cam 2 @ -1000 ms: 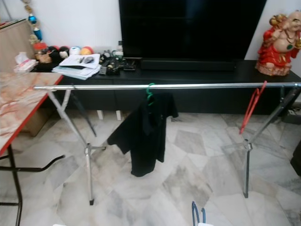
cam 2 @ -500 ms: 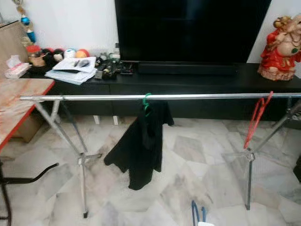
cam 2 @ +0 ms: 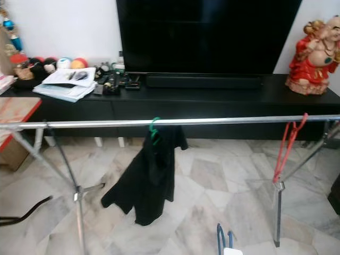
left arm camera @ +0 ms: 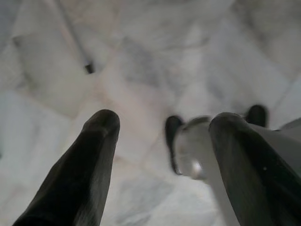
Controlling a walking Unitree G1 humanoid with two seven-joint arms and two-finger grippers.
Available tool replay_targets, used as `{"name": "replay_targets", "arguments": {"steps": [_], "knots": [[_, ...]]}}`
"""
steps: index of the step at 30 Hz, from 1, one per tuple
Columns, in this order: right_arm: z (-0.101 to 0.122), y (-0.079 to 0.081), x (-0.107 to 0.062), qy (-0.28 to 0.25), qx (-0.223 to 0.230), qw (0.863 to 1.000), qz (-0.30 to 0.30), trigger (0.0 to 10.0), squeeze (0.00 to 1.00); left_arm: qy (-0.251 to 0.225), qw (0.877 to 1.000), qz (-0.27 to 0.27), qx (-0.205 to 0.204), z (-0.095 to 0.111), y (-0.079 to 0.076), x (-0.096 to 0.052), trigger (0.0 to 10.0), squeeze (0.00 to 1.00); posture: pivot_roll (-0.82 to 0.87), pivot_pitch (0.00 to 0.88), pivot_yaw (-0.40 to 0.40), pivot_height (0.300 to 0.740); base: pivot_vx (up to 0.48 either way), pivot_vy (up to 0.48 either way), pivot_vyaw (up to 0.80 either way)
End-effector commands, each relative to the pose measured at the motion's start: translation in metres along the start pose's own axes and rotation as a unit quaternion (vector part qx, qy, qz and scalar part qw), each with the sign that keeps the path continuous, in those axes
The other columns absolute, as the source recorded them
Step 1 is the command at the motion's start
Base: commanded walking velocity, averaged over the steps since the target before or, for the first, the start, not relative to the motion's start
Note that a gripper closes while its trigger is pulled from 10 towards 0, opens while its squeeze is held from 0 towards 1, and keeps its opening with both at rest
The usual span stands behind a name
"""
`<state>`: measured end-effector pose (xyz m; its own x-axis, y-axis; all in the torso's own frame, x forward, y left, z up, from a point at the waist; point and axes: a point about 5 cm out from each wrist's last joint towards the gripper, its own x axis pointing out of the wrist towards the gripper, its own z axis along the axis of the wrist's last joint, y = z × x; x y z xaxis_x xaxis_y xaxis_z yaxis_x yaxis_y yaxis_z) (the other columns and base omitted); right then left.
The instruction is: Hang hanger
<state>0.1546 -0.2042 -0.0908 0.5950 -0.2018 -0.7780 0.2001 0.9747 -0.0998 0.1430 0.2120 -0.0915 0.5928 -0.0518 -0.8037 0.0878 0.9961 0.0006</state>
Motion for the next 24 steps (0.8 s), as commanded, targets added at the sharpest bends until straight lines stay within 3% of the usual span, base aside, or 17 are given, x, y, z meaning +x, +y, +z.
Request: {"name": "replay_targets", "arguments": {"steps": [1,14,24], "knots": [[0.003,0.003,0.001,-0.004,0.008,1.0,-0.001,10.0,0.0,0.012,1.0,0.007,0.003,-0.006,0.006,-0.003,10.0,0.0,0.15,0.029,0.006,0.74,0.296,0.0,0.0],[0.02,0.001,0.004,-0.033,0.015,0.999,-0.012,10.0,0.0,0.015,1.0,0.007,0.008,-0.006,0.008,-0.003,10.0,0.0,0.15,0.013,0.011,0.74,0.295,0.0,0.0],[0.059,0.014,0.01,-0.099,0.025,0.995,0.006,10.0,0.0,0.019,1.0,0.009,0.009,-0.008,0.009,-0.004,10.0,0.0,0.15,0.0,0.015,0.74,0.293,0.0,0.0]]}}
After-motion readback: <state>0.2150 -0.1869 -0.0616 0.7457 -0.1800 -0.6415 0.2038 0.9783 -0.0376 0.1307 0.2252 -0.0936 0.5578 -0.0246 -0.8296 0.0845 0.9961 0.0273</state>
